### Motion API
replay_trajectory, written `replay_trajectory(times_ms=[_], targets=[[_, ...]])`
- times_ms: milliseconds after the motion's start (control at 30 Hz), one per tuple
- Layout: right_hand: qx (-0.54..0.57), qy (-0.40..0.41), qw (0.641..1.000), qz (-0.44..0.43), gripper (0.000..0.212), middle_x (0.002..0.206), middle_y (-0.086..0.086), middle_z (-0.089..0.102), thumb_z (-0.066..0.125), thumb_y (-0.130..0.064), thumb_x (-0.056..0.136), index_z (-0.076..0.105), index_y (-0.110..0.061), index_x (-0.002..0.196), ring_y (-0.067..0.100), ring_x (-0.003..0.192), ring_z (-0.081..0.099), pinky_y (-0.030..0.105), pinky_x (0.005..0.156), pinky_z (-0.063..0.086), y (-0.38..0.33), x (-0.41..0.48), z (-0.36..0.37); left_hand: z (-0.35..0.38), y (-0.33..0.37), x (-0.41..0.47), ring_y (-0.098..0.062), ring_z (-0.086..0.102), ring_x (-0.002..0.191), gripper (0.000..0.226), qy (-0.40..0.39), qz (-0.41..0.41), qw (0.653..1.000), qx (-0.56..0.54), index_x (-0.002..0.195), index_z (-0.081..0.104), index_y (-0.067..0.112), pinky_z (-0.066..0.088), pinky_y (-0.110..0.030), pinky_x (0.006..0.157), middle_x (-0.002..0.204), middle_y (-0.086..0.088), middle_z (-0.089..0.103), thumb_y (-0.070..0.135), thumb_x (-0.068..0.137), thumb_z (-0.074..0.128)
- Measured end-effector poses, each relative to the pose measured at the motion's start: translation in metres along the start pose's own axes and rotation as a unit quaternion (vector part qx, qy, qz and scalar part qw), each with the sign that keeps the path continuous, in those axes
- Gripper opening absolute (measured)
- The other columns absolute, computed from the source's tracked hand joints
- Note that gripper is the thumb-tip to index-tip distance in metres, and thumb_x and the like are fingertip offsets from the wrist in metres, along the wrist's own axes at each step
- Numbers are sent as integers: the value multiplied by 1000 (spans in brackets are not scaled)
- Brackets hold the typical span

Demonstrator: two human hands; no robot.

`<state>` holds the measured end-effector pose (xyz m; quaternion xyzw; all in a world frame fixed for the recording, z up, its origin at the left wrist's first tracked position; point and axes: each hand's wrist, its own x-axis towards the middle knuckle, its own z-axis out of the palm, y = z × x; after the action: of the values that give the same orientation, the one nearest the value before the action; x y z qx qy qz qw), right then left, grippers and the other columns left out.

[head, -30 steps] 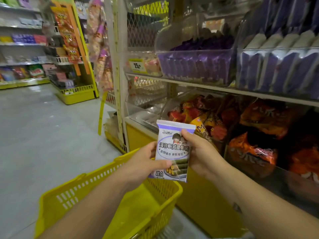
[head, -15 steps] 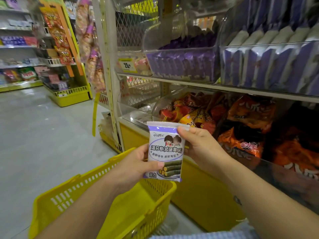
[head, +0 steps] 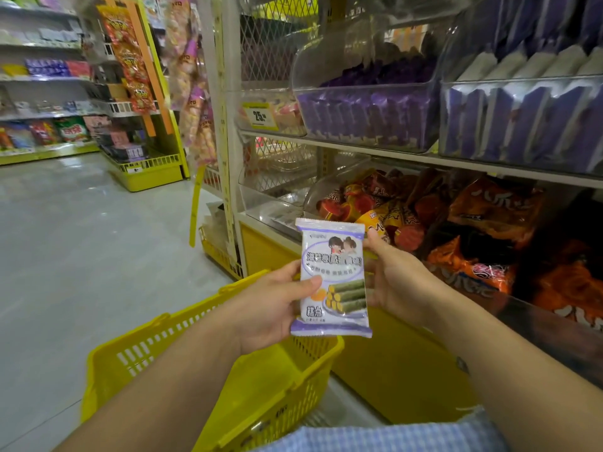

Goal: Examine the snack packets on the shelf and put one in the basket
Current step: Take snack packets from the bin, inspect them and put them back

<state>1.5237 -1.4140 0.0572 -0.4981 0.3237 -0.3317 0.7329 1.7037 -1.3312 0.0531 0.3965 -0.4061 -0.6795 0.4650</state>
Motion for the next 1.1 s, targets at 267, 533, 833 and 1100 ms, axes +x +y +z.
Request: replay_trajectory(times_ms=[267,533,833,1100], targets=[[-8,-113,991,75,36,117,7,69,59,-21,81,66,-13,116,17,104,68,30,70,59,-4,-11,7,-19,8,2,-40,60,116,52,51,11,994,-100,134,50,8,53,-53,86,125,-21,63,13,82,56],[-39,-116,988,90,40,116,6,70,63,-14,78,60,-14,118,19,96,70,39,72,60,-6,-12,5,-22,6,1,-38,59,117,50,23,7,995,-92,135,50,12,54,-49,89,128,-20,62,13,85,55],[-239,-30,969,-59,32,91,-4,64,59,-7,92,56,-15,123,4,62,59,19,61,52,4,-12,20,-10,-7,7,-14,70,98,41,203,109,963,139,136,48,28,57,-38,80,115,3,70,14,98,53],[-258,-94,956,-103,51,102,4,50,59,-9,92,47,-26,138,21,76,61,44,86,54,11,-18,36,-4,-10,10,-40,61,113,64,55,54,995,-70,139,45,9,52,-55,90,128,-22,61,33,81,62]])
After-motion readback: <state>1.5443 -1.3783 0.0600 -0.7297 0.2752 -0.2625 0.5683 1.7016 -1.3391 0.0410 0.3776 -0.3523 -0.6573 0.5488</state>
